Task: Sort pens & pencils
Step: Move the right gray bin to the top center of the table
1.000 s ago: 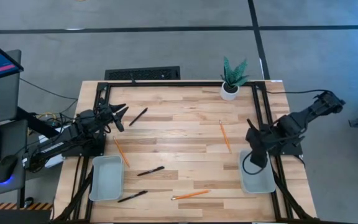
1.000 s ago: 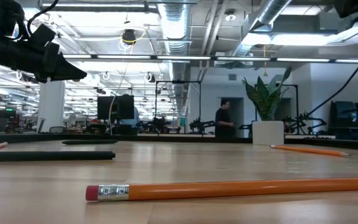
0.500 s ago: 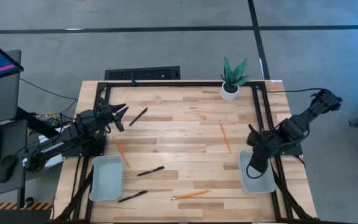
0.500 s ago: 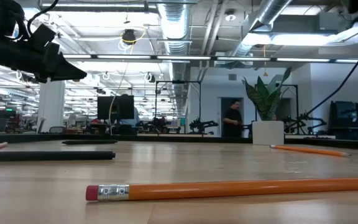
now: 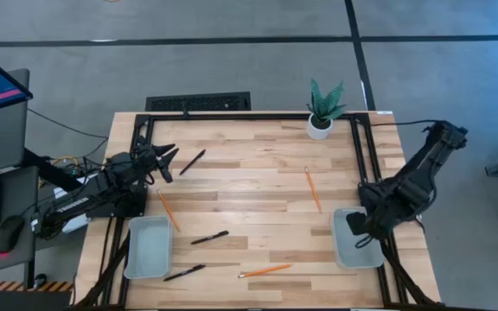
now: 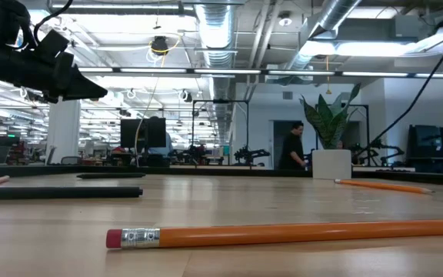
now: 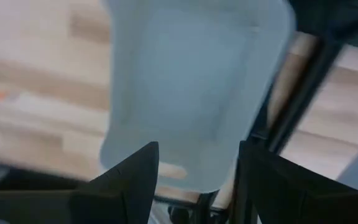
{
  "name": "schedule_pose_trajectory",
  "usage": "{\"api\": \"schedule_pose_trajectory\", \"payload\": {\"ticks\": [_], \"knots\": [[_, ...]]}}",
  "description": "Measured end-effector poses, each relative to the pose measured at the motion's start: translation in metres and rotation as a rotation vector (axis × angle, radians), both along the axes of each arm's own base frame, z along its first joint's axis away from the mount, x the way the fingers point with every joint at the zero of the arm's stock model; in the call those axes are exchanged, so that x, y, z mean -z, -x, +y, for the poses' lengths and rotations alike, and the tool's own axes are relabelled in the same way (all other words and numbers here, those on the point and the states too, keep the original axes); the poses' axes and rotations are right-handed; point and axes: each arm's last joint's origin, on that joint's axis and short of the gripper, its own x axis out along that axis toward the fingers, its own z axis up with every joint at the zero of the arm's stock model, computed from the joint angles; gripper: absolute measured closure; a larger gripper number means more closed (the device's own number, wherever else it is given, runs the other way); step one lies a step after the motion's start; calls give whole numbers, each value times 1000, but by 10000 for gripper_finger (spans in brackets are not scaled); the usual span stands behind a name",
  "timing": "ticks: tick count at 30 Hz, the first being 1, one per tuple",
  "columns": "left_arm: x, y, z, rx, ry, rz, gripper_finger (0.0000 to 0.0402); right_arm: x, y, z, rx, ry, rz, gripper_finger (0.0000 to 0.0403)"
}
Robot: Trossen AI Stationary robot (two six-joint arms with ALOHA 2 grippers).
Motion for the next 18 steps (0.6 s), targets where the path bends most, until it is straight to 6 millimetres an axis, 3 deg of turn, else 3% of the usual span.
{"api": "schedule_pose_trajectory", "payload": {"ticks": [11,18], "knots": [[0,0,0,1,0,0,315,17,3,23,53,141,122,157],[0,0,0,0,1,-1,315,59,4,23,82,114,160,157]]}}
